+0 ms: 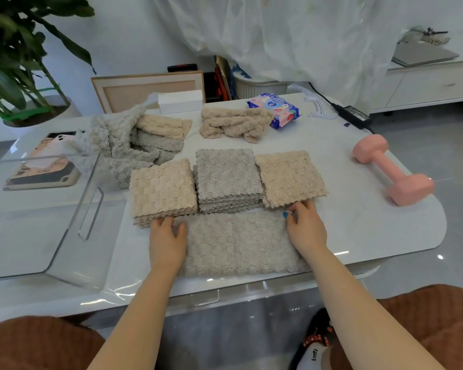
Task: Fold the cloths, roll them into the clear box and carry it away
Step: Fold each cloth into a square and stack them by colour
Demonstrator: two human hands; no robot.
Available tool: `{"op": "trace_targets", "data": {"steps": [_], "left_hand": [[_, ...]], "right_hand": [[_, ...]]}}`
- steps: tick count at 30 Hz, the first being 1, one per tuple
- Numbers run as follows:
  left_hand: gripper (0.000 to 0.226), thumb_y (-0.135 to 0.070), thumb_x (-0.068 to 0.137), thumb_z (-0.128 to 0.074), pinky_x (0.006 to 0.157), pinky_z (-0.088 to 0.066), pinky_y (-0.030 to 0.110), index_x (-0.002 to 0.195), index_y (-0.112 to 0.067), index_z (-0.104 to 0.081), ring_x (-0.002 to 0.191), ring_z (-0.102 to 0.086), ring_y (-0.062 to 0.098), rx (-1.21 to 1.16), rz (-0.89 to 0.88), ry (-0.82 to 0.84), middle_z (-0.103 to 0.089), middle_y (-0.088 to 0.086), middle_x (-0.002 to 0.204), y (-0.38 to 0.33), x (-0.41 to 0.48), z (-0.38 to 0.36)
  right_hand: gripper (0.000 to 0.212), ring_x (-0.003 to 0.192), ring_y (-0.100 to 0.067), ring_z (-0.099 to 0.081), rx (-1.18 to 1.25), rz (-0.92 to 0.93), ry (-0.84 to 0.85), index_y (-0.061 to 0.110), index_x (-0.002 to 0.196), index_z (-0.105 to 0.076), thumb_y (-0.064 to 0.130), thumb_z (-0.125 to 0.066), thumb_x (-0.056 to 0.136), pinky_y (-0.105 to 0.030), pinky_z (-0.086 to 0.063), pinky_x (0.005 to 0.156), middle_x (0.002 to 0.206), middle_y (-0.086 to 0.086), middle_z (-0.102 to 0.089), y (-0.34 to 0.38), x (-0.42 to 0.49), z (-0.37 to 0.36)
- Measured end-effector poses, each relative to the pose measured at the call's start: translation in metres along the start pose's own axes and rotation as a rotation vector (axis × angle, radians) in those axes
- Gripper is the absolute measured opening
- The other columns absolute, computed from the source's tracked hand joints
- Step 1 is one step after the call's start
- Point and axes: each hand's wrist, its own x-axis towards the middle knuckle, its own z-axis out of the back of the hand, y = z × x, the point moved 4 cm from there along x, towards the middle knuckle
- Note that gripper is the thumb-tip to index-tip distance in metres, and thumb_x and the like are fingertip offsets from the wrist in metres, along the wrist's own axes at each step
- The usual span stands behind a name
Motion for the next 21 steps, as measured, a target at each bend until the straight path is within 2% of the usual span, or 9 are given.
{"op": "trace_targets", "data": {"steps": [3,6,8,10,12,14,17,19,21], "left_hand": [[0.016,-0.017,0.087,-0.064,0.076,-0.038,0.030,0.099,-0.007,-0.061,0.090,-0.052,0.026,-0.098,0.066,-0.005,-0.055,0.013,0.105,0.003,0.001,0.000],[0.015,-0.016,0.084,-0.067,0.070,-0.045,0.033,0.096,-0.011,-0.060,0.081,-0.059,0.026,-0.255,0.153,0.061,-0.064,0.011,0.094,0.005,0.004,-0.002],[0.016,-0.018,0.081,-0.070,0.073,-0.054,0.043,0.094,-0.012,-0.061,0.082,-0.064,0.030,-0.364,0.189,0.126,-0.067,0.010,0.091,0.005,0.007,-0.004],[0.014,-0.019,0.081,-0.073,0.078,-0.055,0.049,0.090,-0.013,-0.065,0.085,-0.065,0.034,-0.427,0.170,0.145,-0.068,0.011,0.088,0.001,0.006,-0.003],[0.015,-0.020,0.080,-0.074,0.083,-0.054,0.048,0.092,-0.011,-0.068,0.090,-0.065,0.031,-0.469,0.143,0.123,-0.070,0.011,0.090,0.001,0.002,-0.001],[0.022,-0.025,0.078,-0.077,0.085,-0.053,0.045,0.092,-0.009,-0.069,0.089,-0.064,0.027,-0.490,0.133,0.072,-0.070,0.009,0.090,0.005,-0.002,0.005],[0.035,-0.026,0.076,-0.078,0.065,-0.044,0.039,0.080,0.004,-0.062,0.065,-0.048,0.022,-0.540,0.094,0.032,-0.054,0.013,0.069,0.009,-0.007,0.015],[0.040,-0.022,0.076,-0.078,0.063,-0.034,0.034,0.073,0.009,-0.054,0.064,-0.038,0.019,-0.615,0.065,0.028,-0.044,0.011,0.066,0.005,-0.011,0.022],[0.034,-0.019,0.076,-0.078,0.065,-0.036,0.033,0.067,0.003,-0.055,0.064,-0.041,0.019,-0.706,0.050,0.005,-0.044,0.010,0.065,-0.003,-0.015,0.030]], "right_hand": [[0.013,0.079,-0.023,-0.053,0.073,-0.028,0.001,0.013,0.103,-0.059,0.018,-0.054,0.091,-0.032,-0.041,0.065,0.113,-0.004,-0.051,-0.005,0.002,0.000],[0.019,0.079,-0.016,-0.052,0.187,-0.087,0.039,0.015,0.107,-0.062,0.014,-0.056,0.089,-0.027,-0.037,0.067,0.099,-0.002,-0.058,-0.010,0.003,0.000],[0.022,0.076,-0.014,-0.051,0.221,-0.087,0.082,0.016,0.108,-0.066,0.010,-0.056,0.089,-0.025,-0.036,0.068,0.095,-0.001,-0.058,-0.013,0.003,-0.001],[0.022,0.069,-0.012,-0.049,0.267,-0.066,0.124,0.017,0.106,-0.068,0.008,-0.054,0.091,-0.023,-0.036,0.065,0.096,-0.004,-0.059,-0.016,-0.001,-0.001],[0.022,0.062,-0.010,-0.046,0.361,-0.065,0.121,0.016,0.102,-0.069,0.006,-0.052,0.092,-0.021,-0.035,0.060,0.097,-0.006,-0.060,-0.019,-0.006,0.002],[0.023,0.068,-0.011,-0.050,0.435,-0.073,0.075,0.014,0.100,-0.069,0.004,-0.050,0.093,-0.022,-0.040,0.065,0.100,-0.005,-0.061,-0.025,-0.013,0.010],[0.021,0.085,-0.019,-0.060,0.503,-0.083,0.036,0.014,0.096,-0.070,0.004,-0.052,0.093,-0.033,-0.050,0.078,0.101,-0.004,-0.065,-0.033,-0.020,0.020],[0.023,0.080,-0.018,-0.060,0.532,-0.080,0.040,0.017,0.092,-0.069,0.001,-0.053,0.092,-0.026,-0.050,0.073,0.098,-0.003,-0.066,-0.033,-0.024,0.026],[0.028,0.071,-0.014,-0.058,0.569,-0.060,0.054,0.022,0.088,-0.070,-0.001,-0.055,0.091,-0.014,-0.046,0.064,0.092,-0.002,-0.066,-0.029,-0.026,0.033]]}}
